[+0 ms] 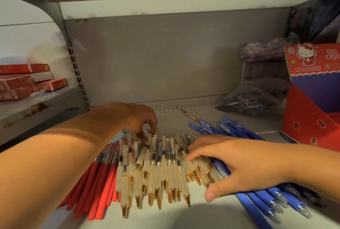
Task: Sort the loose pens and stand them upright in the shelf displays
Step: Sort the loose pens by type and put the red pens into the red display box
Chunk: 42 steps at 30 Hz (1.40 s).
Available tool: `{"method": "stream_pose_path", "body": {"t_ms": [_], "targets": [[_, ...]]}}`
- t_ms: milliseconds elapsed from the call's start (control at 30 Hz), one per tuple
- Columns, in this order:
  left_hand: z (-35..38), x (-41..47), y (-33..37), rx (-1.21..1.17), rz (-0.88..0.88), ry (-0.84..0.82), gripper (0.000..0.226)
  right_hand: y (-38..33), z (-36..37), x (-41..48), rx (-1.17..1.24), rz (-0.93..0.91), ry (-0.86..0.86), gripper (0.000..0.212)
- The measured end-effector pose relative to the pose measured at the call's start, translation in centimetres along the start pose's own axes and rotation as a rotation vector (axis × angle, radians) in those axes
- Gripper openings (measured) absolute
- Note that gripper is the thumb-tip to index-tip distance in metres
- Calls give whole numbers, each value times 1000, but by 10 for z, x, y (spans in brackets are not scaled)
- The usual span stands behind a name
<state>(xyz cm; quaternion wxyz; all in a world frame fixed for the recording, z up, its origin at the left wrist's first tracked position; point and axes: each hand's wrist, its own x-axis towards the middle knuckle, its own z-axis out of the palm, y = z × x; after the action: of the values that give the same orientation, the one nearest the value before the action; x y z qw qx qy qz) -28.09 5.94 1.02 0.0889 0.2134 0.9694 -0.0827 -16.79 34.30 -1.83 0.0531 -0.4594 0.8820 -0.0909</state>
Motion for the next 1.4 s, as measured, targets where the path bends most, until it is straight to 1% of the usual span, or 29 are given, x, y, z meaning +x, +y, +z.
{"method": "stream_pose_path", "body": {"t_ms": [100,200,267,333,433,500,533,767,933,1033,1133,1233,1333,1400], "targets": [[5,5,-1,14,35,54,30,0,0,1,5,4,10,69],[8,7,-2,101,80,108,23,0,0,0,15,11,10,69],[8,8,-2,156,128,109,24,0,-1,0,11,9,8,70],[7,9,1,314,205,131,28,0,-2,1,13,9,7,69],[9,11,8,641,350,230,40,-1,-3,1,17,9,1,68],[8,11,10,774,398,250,44,-1,-2,1,14,7,3,68],[7,10,10,800,402,249,43,-1,-2,1,14,7,5,69],[7,11,10,693,289,271,38,0,-2,1,16,5,12,69],[-9,12,-3,720,114,379,34,0,-2,2,16,0,16,69],[-27,2,-14,637,8,449,28,0,-1,2,10,-1,21,68],[-40,-12,-22,517,-39,524,26,-1,-2,2,14,1,20,66],[-48,-28,-18,412,0,574,26,-1,-3,2,23,2,7,67],[-49,-44,2,282,140,601,23,-2,-4,1,66,24,4,66],[-43,-54,18,227,234,585,23,-4,-5,0,107,51,11,65]]}}
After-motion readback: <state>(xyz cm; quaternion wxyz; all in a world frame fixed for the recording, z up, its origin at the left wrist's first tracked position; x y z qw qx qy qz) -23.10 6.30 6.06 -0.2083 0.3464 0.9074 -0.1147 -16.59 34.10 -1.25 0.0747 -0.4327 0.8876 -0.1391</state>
